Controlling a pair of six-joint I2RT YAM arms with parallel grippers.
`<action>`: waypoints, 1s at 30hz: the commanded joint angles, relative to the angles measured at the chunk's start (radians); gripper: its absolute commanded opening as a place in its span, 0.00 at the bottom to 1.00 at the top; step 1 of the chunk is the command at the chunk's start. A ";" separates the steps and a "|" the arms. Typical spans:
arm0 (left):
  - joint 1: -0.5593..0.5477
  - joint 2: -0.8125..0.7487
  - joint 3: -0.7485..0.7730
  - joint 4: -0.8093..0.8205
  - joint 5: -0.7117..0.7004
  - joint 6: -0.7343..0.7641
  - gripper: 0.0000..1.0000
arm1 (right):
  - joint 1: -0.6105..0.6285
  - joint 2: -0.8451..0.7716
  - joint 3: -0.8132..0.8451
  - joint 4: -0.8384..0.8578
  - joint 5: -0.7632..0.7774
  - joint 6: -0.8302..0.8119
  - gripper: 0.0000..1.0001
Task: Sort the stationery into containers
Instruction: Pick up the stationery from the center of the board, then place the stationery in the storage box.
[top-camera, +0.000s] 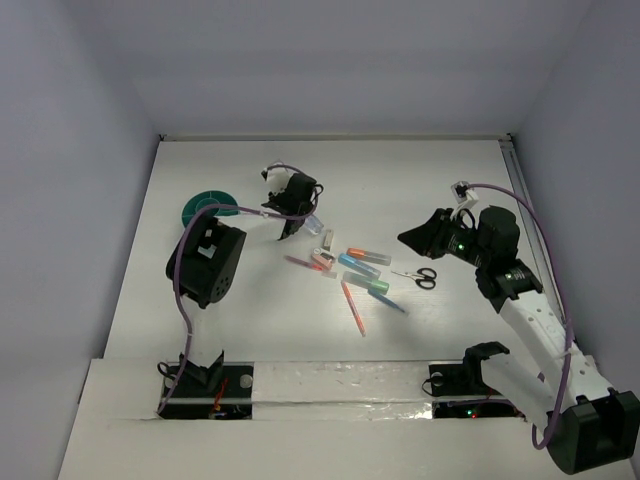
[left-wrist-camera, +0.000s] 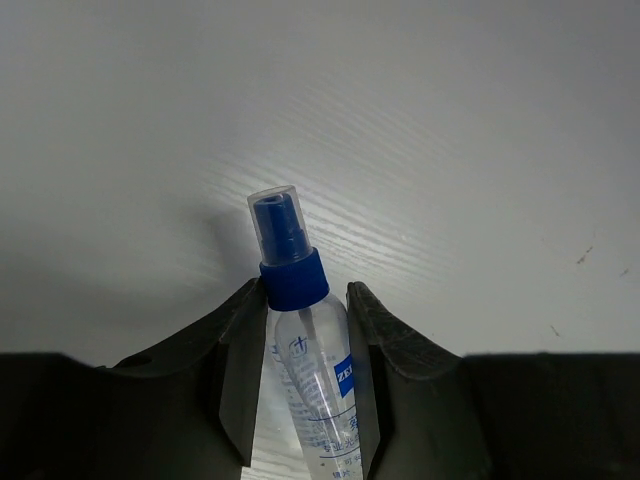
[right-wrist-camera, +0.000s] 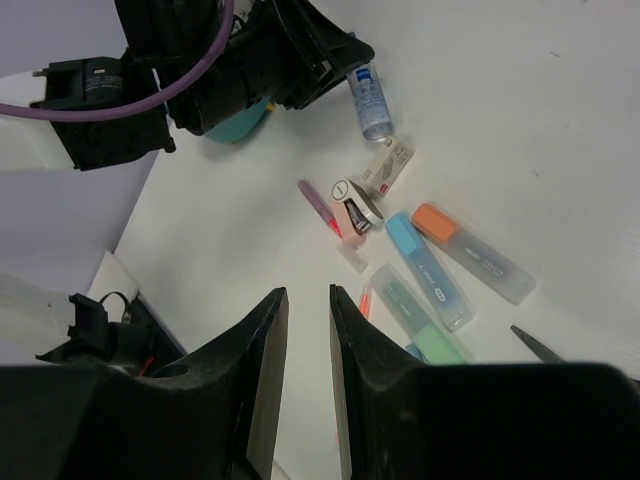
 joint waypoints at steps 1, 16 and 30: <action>0.004 -0.143 0.080 0.040 -0.065 0.115 0.00 | 0.009 -0.011 -0.023 0.086 -0.022 0.011 0.29; 0.145 -0.500 0.159 -0.287 -0.417 0.443 0.00 | 0.103 -0.065 -0.141 0.282 0.034 0.063 0.03; 0.238 -0.487 0.062 -0.270 -0.805 0.641 0.00 | 0.103 -0.103 -0.159 0.313 -0.040 0.095 0.05</action>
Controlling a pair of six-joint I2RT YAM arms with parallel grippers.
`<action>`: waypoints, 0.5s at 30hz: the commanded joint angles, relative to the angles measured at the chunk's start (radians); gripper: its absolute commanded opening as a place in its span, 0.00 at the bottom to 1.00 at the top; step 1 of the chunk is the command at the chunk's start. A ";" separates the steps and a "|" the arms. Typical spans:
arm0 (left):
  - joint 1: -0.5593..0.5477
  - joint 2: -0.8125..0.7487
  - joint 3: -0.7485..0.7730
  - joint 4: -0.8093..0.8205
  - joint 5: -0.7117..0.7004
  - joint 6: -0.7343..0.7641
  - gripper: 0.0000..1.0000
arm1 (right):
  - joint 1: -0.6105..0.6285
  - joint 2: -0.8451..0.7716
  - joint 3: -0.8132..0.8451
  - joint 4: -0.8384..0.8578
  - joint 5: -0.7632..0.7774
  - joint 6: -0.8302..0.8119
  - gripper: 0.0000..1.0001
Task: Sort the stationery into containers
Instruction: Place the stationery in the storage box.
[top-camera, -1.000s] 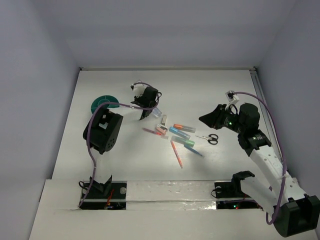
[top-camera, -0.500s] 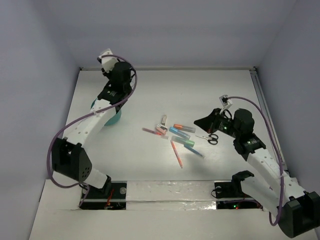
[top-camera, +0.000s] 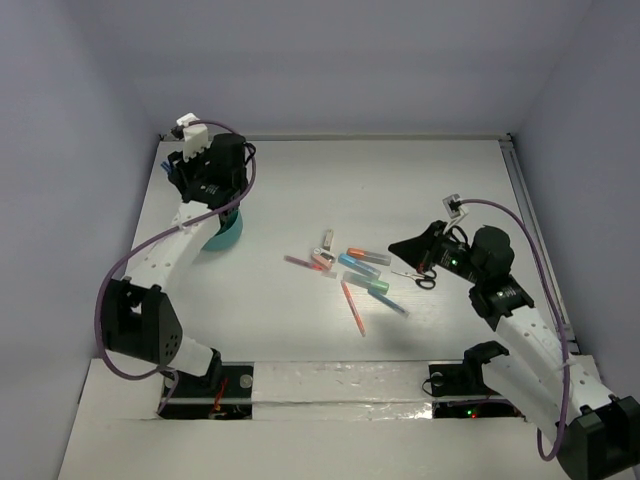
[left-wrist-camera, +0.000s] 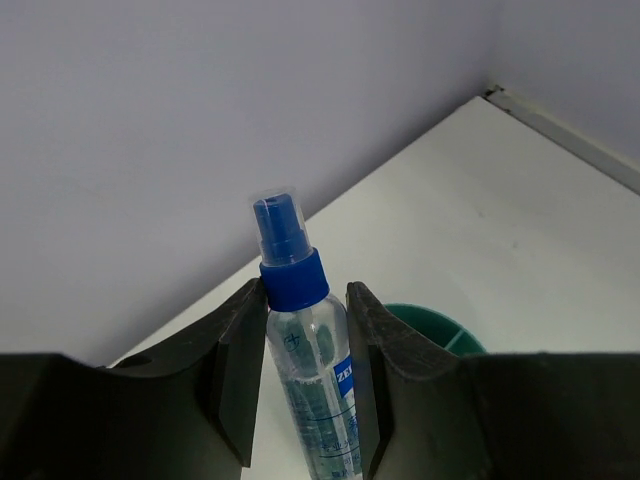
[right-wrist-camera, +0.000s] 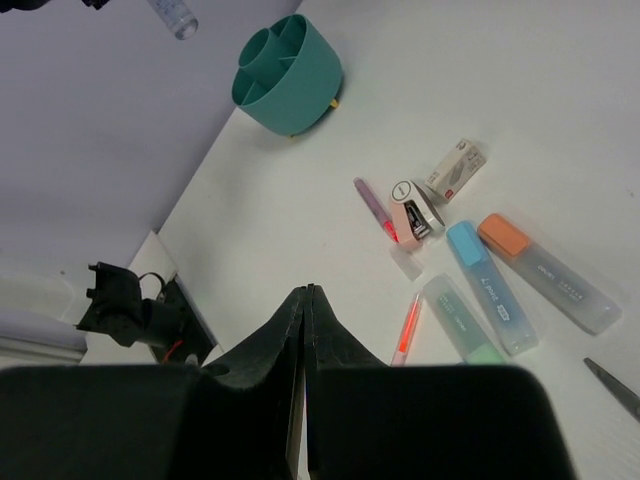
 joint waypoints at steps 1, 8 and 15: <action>0.007 0.033 -0.011 0.082 -0.122 0.099 0.00 | 0.005 -0.020 0.003 0.074 -0.018 0.013 0.05; 0.018 0.148 -0.008 0.191 -0.158 0.164 0.00 | 0.005 -0.028 0.001 0.075 -0.030 0.013 0.06; 0.027 0.220 0.018 0.309 -0.152 0.247 0.00 | 0.005 -0.035 -0.008 0.108 -0.068 0.026 0.07</action>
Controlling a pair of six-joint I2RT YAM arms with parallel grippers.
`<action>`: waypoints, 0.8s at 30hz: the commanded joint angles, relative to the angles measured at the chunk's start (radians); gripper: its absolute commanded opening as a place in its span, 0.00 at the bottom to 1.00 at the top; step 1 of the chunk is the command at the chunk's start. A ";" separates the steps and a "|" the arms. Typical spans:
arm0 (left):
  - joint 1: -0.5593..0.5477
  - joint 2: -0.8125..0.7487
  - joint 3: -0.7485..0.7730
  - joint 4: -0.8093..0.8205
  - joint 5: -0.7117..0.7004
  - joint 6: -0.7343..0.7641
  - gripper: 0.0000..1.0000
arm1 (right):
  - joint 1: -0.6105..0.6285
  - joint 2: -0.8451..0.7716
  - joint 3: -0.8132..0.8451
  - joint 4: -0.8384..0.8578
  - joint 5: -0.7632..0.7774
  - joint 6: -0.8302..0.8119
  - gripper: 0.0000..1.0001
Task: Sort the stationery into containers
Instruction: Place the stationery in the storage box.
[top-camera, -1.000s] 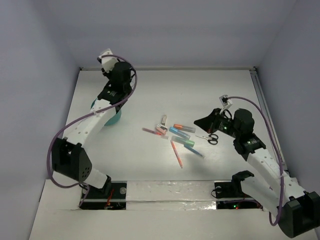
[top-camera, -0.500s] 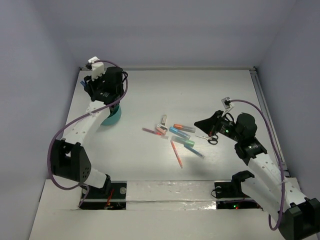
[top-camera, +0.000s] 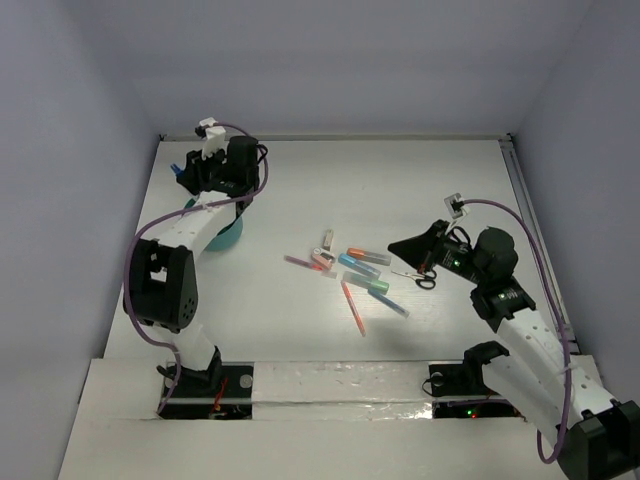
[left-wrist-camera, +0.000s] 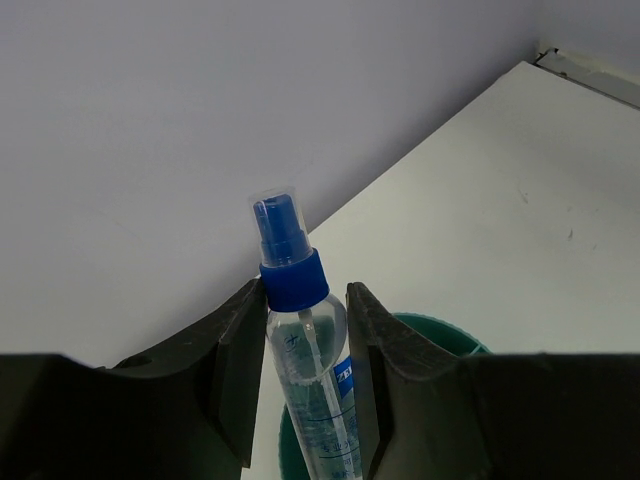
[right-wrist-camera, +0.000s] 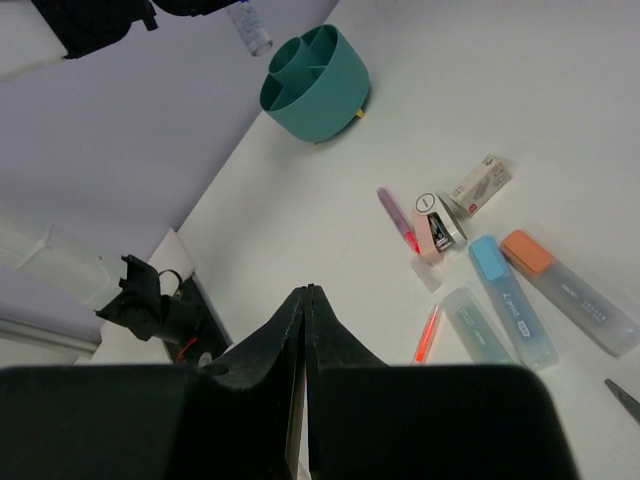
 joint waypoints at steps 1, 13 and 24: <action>0.008 0.008 0.028 0.106 -0.047 0.064 0.00 | 0.005 -0.010 -0.011 0.079 -0.030 0.009 0.07; 0.017 0.097 -0.035 0.301 -0.060 0.190 0.00 | 0.005 0.003 -0.015 0.115 -0.059 0.015 0.10; 0.017 0.100 -0.091 0.339 -0.074 0.164 0.00 | 0.005 0.029 -0.023 0.142 -0.063 0.028 0.11</action>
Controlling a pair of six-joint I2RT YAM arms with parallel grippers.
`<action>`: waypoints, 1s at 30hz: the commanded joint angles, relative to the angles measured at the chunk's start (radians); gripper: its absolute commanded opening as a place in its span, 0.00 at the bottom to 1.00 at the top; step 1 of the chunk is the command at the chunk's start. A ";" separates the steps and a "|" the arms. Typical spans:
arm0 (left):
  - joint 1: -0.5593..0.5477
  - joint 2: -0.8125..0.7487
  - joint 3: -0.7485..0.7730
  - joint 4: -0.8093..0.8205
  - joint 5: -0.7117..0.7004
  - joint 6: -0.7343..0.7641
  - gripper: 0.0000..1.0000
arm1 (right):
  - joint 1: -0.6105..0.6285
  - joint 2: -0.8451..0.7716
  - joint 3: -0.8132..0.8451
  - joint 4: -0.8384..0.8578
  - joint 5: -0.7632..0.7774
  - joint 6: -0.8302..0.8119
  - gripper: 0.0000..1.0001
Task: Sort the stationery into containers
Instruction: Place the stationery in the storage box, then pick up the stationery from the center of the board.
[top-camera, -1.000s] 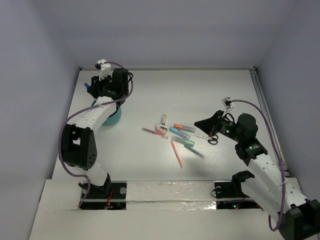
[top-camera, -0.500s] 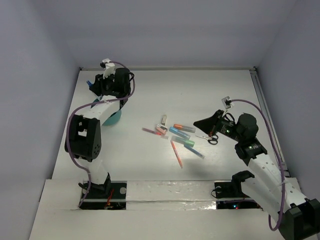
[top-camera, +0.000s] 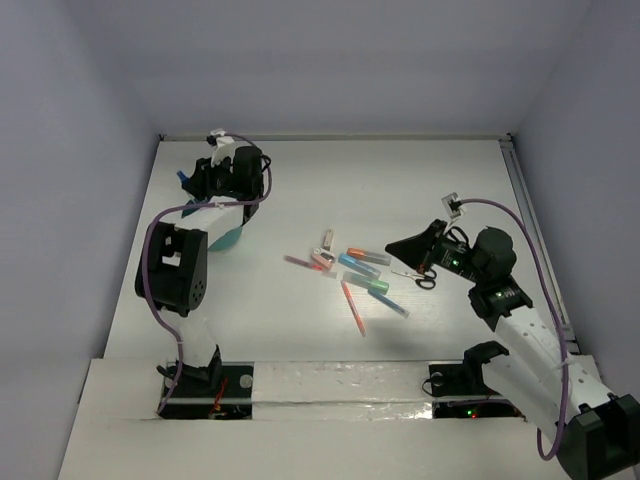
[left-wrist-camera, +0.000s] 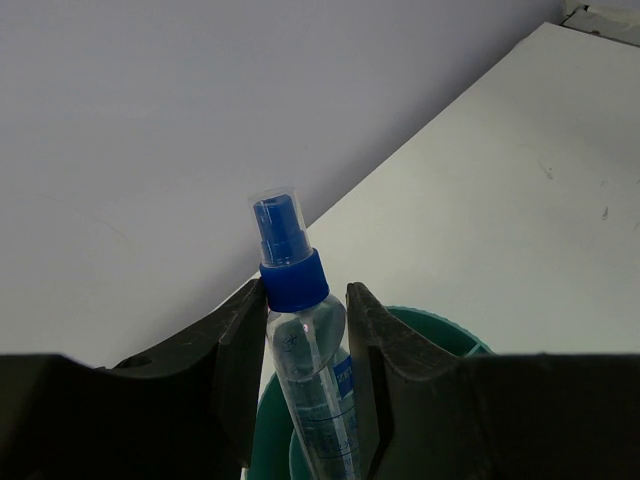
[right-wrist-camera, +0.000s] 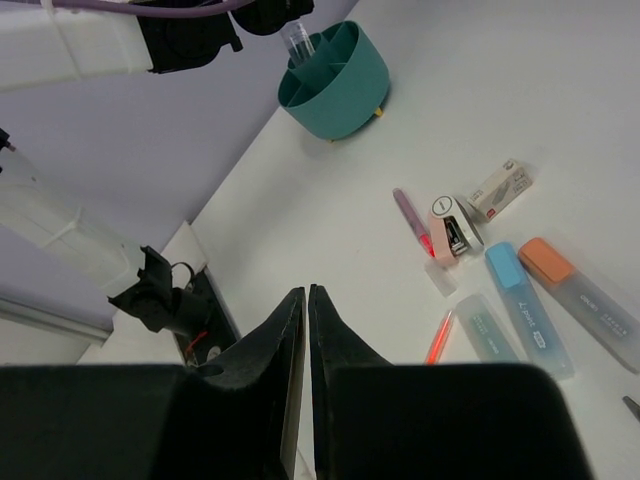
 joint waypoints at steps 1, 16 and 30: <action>0.006 -0.038 -0.025 0.051 -0.041 -0.026 0.00 | 0.005 0.007 -0.009 0.067 -0.013 0.011 0.11; -0.014 -0.156 -0.047 -0.061 -0.004 -0.188 0.50 | 0.014 0.007 -0.015 0.084 0.000 0.007 0.12; -0.110 -0.354 0.011 -0.173 0.166 -0.279 0.52 | 0.014 0.036 0.011 0.014 0.055 -0.032 0.00</action>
